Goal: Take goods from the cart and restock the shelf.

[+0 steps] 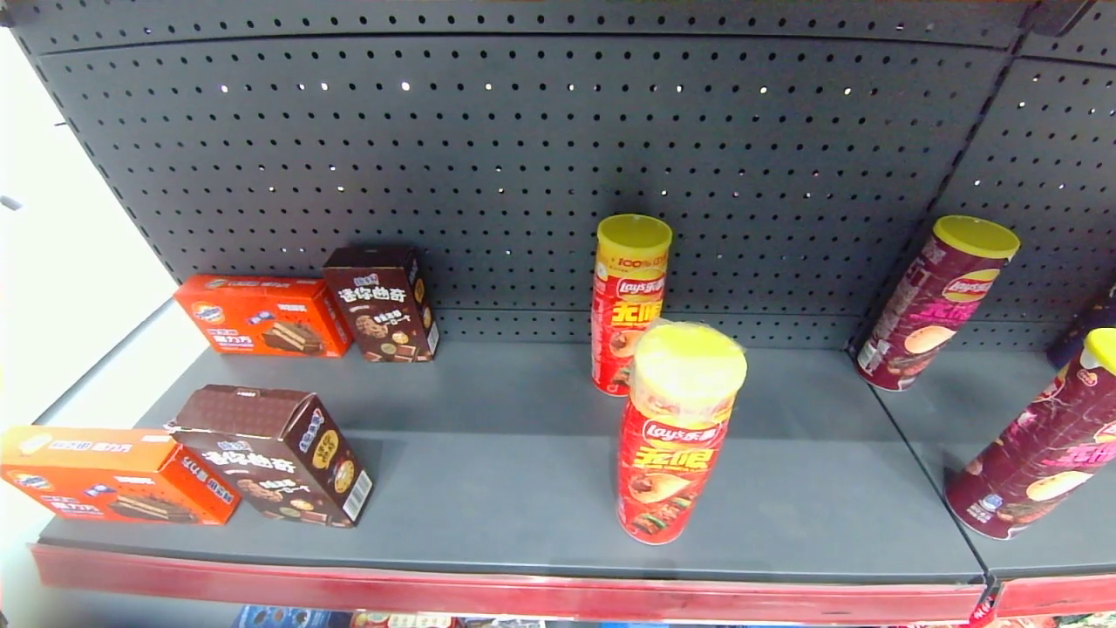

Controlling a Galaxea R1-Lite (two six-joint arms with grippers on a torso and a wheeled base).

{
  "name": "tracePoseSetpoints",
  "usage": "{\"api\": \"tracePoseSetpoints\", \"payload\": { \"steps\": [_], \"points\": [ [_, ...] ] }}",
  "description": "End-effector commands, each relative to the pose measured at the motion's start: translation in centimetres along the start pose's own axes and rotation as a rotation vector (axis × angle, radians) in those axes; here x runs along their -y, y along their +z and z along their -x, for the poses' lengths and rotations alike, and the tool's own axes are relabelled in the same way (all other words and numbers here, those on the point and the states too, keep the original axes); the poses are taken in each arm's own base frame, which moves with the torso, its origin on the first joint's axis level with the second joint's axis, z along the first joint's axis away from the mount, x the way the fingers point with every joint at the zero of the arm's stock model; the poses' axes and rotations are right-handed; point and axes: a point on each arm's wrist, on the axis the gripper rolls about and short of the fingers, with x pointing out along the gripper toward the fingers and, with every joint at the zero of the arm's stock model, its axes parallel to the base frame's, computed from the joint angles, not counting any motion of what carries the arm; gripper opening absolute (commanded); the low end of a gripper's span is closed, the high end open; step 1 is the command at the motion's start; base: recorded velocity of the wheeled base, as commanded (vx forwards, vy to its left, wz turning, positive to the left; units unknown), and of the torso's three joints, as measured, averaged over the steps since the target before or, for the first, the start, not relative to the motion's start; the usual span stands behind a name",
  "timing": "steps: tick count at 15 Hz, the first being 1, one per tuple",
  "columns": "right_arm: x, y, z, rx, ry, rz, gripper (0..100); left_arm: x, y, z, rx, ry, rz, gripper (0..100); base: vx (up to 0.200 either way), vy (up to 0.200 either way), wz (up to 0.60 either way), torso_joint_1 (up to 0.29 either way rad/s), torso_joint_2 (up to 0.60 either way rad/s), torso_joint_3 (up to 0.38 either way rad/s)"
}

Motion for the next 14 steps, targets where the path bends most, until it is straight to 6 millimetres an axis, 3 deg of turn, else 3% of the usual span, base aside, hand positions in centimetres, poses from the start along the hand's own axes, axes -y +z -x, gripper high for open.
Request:
{"api": "tracePoseSetpoints", "payload": {
  "steps": [1,3,7,10,14],
  "points": [
    [-0.2,11.6,-6.6,-0.108,0.135,-0.05,100,0.0,0.0,0.0,-0.005,0.0,0.0,100,0.0,0.0,0.0,0.0,0.0,0.0],
    [-1.4,12.7,-8.8,-0.161,0.399,0.01,100,0.0,0.0,0.0,-0.003,0.0,0.0,100,0.0,0.0,0.0,0.0,0.0,0.0],
    [-4.5,12.1,-12.1,-0.271,0.628,0.138,100,0.0,0.0,0.0,-0.003,0.0,0.001,100,0.0,0.0,0.0,0.0,0.0,0.0],
    [-7.8,11.1,-15.6,-0.311,0.684,0.193,100,0.0,0.0,0.0,-0.003,0.002,0.004,100,0.0,0.0,0.0,0.0,0.0,0.0],
    [-9.8,10.4,-19.7,-0.38,0.591,0.225,100,0.0,0.0,0.0,-0.003,0.002,0.004,100,0.0,0.0,0.0,0.0,0.0,0.0]
  ]
}}
